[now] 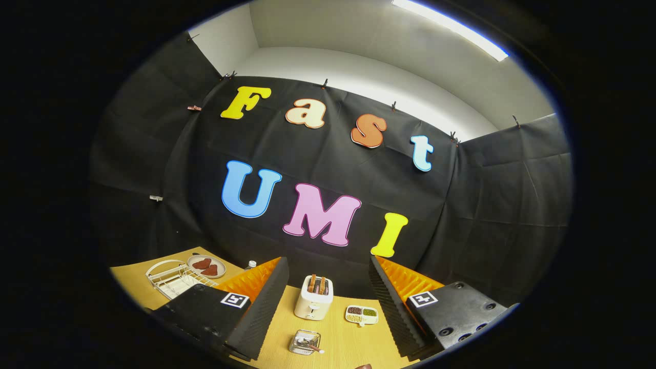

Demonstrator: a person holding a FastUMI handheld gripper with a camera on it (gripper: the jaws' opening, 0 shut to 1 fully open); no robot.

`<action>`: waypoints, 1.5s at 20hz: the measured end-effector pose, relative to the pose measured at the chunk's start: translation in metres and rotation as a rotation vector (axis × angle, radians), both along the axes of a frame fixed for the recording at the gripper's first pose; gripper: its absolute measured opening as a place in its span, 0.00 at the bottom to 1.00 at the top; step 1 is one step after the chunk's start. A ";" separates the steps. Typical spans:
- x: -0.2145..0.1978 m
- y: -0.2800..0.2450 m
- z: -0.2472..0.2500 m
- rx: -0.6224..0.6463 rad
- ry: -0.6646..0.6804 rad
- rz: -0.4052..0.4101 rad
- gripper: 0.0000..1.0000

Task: Take the plate from the dish rack, then take the spoon from the basket and place it into the plate.

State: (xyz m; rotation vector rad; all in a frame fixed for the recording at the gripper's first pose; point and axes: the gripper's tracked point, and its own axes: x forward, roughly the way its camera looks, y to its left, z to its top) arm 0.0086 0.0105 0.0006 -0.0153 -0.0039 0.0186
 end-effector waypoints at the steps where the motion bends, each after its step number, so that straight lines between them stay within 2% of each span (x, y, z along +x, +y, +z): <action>1: 0.001 0.000 0.000 -0.001 0.000 0.000 0.97; 18: 0.024 0.038 -0.019 0.009 0.058 0.049 0.97; 24: 0.047 0.085 -0.061 0.007 0.197 0.130 0.97; 30: 0.072 0.145 -0.140 0.052 0.420 0.236 0.97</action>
